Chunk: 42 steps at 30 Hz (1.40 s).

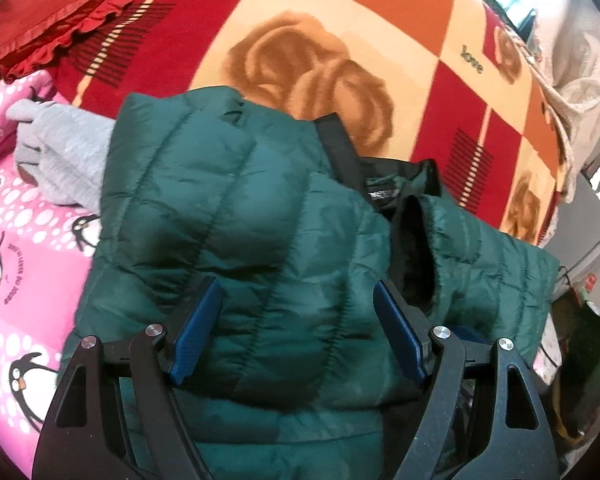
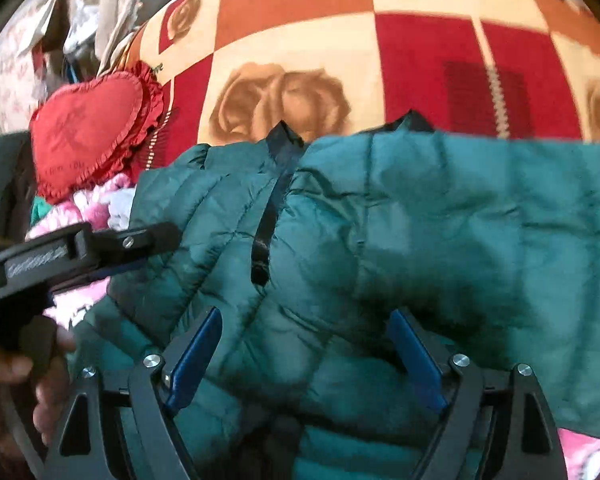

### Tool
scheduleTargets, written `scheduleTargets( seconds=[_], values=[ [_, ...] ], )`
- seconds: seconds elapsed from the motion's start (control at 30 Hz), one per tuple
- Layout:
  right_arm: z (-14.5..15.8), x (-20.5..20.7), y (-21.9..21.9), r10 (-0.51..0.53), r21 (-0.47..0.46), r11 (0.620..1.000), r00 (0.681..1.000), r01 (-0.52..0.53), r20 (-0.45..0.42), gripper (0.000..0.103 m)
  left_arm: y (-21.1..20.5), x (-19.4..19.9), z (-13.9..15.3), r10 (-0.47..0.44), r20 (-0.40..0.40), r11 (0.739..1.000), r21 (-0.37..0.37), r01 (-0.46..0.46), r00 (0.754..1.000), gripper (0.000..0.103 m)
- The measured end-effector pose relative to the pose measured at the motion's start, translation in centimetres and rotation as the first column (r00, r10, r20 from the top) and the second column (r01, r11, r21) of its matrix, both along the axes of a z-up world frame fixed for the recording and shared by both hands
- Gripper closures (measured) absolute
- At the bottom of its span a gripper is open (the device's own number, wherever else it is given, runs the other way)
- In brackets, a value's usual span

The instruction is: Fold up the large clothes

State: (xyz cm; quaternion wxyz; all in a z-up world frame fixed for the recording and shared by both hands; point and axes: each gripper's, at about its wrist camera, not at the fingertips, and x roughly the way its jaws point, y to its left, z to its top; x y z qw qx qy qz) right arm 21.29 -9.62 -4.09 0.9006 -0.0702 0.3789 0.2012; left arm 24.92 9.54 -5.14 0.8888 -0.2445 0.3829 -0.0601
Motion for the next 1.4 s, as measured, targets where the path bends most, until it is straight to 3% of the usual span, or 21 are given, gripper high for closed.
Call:
scheduleTargets(
  seconds=[0.1,0.2,0.27,0.37,0.47,0.5,0.57,0.67,0.8,0.9,0.93,1.0,1.07,1.23,1.4],
  values=[
    [2.8,-1.3,-3.0,-0.146,-0.142,0.975,0.974,0.171,0.171,0.019,-1.2,0.2,0.2,-0.055,0.016,0.998,-0.003,0.055,0.998,0.024],
    [4.4,-1.2,-8.6,-0.292,-0.089,0.941,0.918,0.326,0.266,0.014,-2.4,0.1,0.4,-0.100,0.025,0.995,0.008,0.100,0.995,0.024],
    [4.1,-0.2,-12.6,-0.392,-0.047,0.908,0.885,0.416,0.250,0.010,-2.8,0.1,0.5,-0.114,0.031,0.993,0.008,0.114,0.993,0.024],
    [2.1,1.4,-18.1,-0.484,0.122,0.873,0.868,0.472,0.107,0.010,-3.5,0.2,0.6,-0.146,0.037,0.989,0.015,0.146,0.989,0.024],
    [0.3,2.2,-20.3,-0.460,0.228,0.865,0.888,0.447,0.007,0.012,-4.3,0.6,0.4,-0.180,0.051,0.984,0.010,0.180,0.982,0.024],
    [0.1,2.4,-20.0,-0.440,0.229,0.874,0.898,0.428,0.001,0.019,-4.7,0.9,0.4,-0.205,0.061,0.979,-0.007,0.206,0.977,0.024],
    [-0.2,3.2,-17.9,-0.368,0.185,0.914,0.930,0.361,0.003,0.023,-5.2,1.4,0.5,-0.234,0.084,0.971,-0.026,0.237,0.969,0.024],
    [-0.2,3.1,-15.3,-0.299,0.125,0.948,0.954,0.292,0.038,0.023,-6.4,2.3,0.9,-0.272,0.138,0.961,-0.009,0.276,0.952,0.024],
    [-0.5,2.7,-13.8,-0.268,0.097,0.960,0.962,0.262,0.048,0.023,-8.1,3.8,0.6,-0.319,0.137,0.947,0.016,0.320,0.938,0.024],
    [-0.8,2.6,-13.7,-0.268,0.096,0.960,0.962,0.262,0.049,0.023,-8.4,4.4,-0.1,-0.299,0.106,0.954,0.046,0.296,0.948,0.026],
    [-0.8,2.4,-13.9,-0.269,0.098,0.960,0.962,0.264,0.049,0.023,-8.3,4.4,-0.2,-0.300,0.104,0.954,0.044,0.297,0.948,0.031],
    [-0.8,2.4,-14.0,-0.276,0.105,0.957,0.960,0.270,0.047,0.023,-8.2,4.4,-0.2,-0.293,0.094,0.955,0.069,0.287,0.952,0.066],
    [-0.7,2.3,-14.1,-0.284,0.113,0.954,0.958,0.278,0.041,0.023,-7.8,4.2,-0.2,-0.281,0.094,0.959,0.075,0.275,0.955,0.083],
    [0.1,2.0,-13.7,-0.295,0.118,0.950,0.954,0.288,0.043,0.023,-6.0,2.8,0.8,-0.217,0.147,0.976,0.067,0.209,0.965,0.089],
    [2.4,0.3,-13.7,-0.296,0.166,0.947,0.948,0.276,0.117,0.023,-2.4,-0.4,4.1,-0.142,0.256,0.990,0.041,0.136,0.956,0.089]
  ],
)
